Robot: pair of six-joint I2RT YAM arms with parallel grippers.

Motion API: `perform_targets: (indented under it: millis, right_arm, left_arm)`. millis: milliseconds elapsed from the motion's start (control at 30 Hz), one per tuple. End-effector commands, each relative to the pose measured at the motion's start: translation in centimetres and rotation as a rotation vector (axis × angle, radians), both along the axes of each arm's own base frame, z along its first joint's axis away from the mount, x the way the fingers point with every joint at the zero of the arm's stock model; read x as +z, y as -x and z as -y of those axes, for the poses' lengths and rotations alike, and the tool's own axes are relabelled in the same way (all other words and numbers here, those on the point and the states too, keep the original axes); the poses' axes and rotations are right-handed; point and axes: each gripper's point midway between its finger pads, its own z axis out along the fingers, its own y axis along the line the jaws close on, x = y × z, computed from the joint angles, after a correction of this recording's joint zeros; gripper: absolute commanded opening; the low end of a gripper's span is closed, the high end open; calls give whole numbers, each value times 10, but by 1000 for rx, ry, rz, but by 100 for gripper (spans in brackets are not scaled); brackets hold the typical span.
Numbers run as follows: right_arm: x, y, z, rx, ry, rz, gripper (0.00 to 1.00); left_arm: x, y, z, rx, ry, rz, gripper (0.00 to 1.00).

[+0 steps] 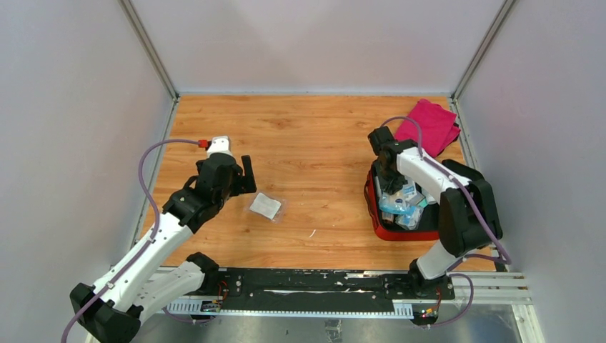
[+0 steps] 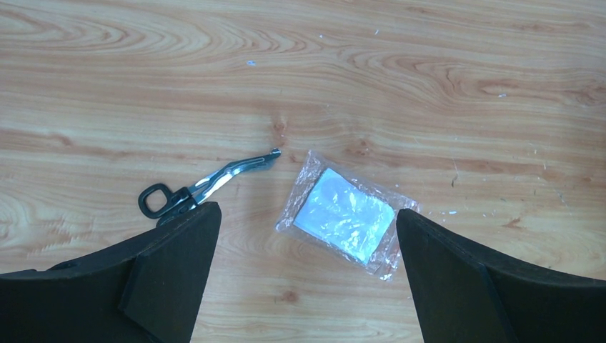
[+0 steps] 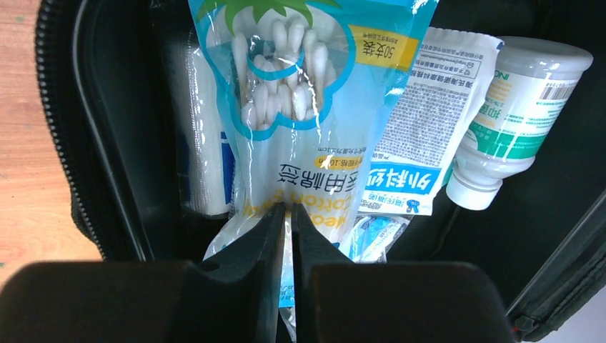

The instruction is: Organize the medicine kit

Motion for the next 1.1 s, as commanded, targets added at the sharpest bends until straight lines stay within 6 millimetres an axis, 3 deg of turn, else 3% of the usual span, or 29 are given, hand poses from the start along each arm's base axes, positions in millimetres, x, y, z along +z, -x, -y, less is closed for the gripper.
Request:
perform_targets:
  millis: [0, 100, 200, 300, 467, 767, 1067]
  right_arm:
    - [15, 5, 6, -35, -5, 19, 17]
    - [41, 0, 6, -34, -17, 90, 22]
    - [69, -7, -5, 16, -88, 188, 27]
    - [99, -11, -31, 88, -226, 292, 29]
    - [128, -11, -83, 172, -521, 380, 33]
    - [124, -3, -138, 237, -786, 349, 41]
    - [103, 7, -169, 291, -759, 279, 42]
  left_arm:
    - [-10, 2, -3, 17, -5, -27, 100]
    - [-14, 2, -3, 26, -6, -44, 100]
    - [-20, 1, -4, 49, -14, -65, 100]
    - [-26, 2, -5, 64, -15, -90, 100]
    - [-41, 3, -1, 82, -3, -147, 100]
    - [-65, 8, -4, 147, 7, -206, 100]
    - [-56, -8, -51, 289, 20, -199, 100]
